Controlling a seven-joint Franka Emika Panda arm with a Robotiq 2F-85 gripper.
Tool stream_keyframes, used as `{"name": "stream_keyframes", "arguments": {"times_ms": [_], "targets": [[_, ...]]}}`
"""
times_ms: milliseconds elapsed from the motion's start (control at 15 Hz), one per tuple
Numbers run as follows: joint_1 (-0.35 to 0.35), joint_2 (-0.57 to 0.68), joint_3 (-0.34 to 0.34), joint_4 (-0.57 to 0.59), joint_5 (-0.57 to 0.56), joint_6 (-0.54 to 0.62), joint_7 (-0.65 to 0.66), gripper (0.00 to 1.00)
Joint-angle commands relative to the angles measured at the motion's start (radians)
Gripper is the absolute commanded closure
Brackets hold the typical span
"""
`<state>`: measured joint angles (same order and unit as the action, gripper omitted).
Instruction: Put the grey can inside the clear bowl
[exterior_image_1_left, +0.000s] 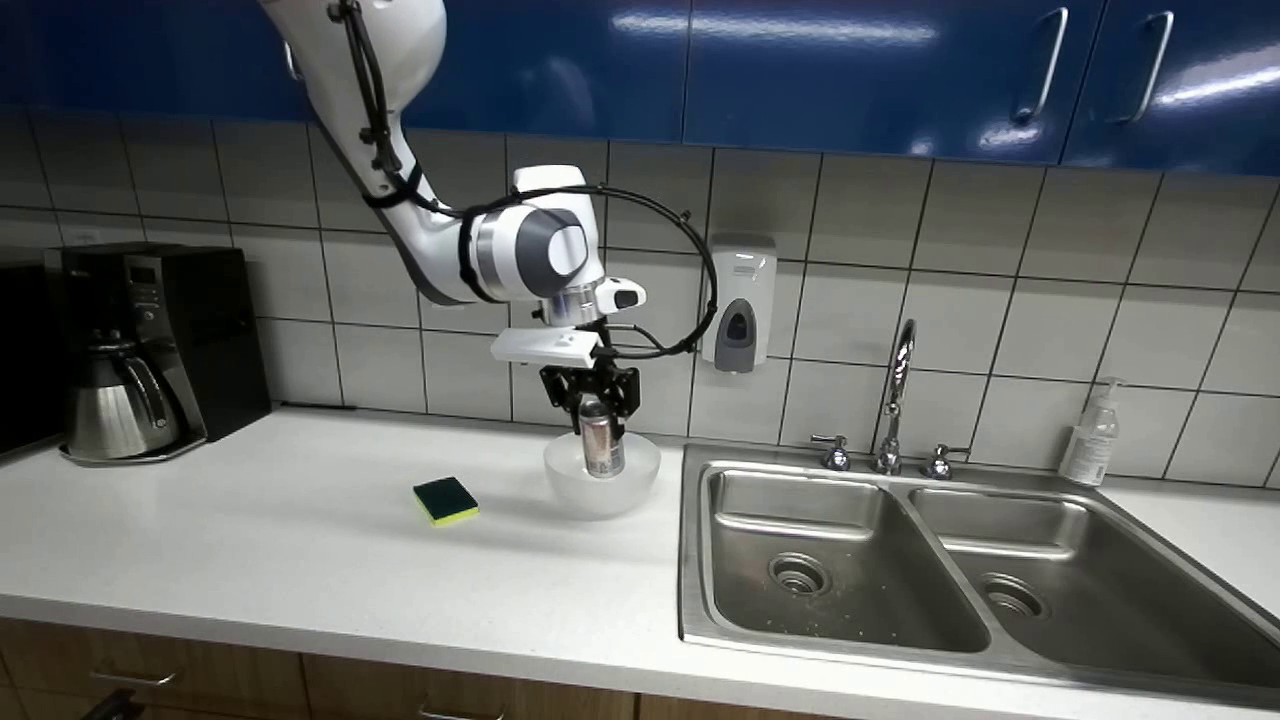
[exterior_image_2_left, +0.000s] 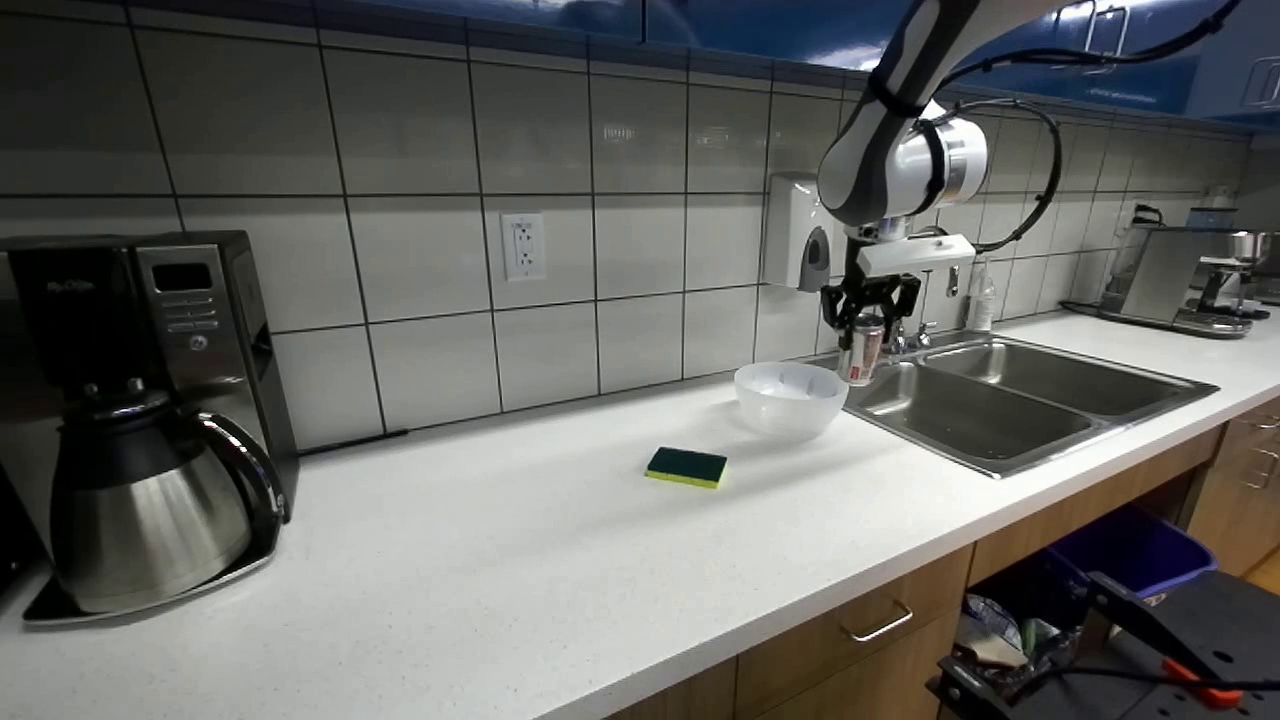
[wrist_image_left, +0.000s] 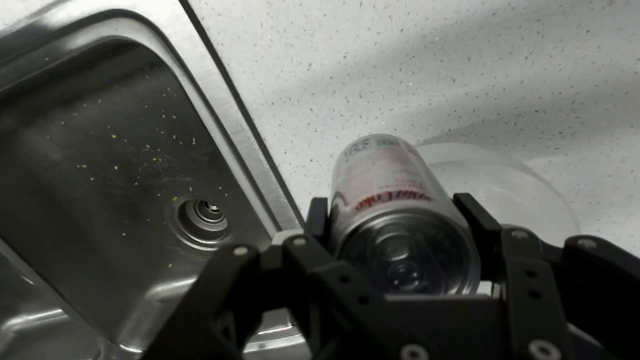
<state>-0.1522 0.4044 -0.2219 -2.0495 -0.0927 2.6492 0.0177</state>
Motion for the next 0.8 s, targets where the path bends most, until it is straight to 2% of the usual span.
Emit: {"name": "stream_keyframes", "arguments": {"times_ms": [0,733], "targets": [[-0.001,0.097,-0.004,0.118,-0.014,-0.010,0.025,0.61],[0.001,0.294,0.005,0.372,0.003,-0.057,0.042,0.61]]}}
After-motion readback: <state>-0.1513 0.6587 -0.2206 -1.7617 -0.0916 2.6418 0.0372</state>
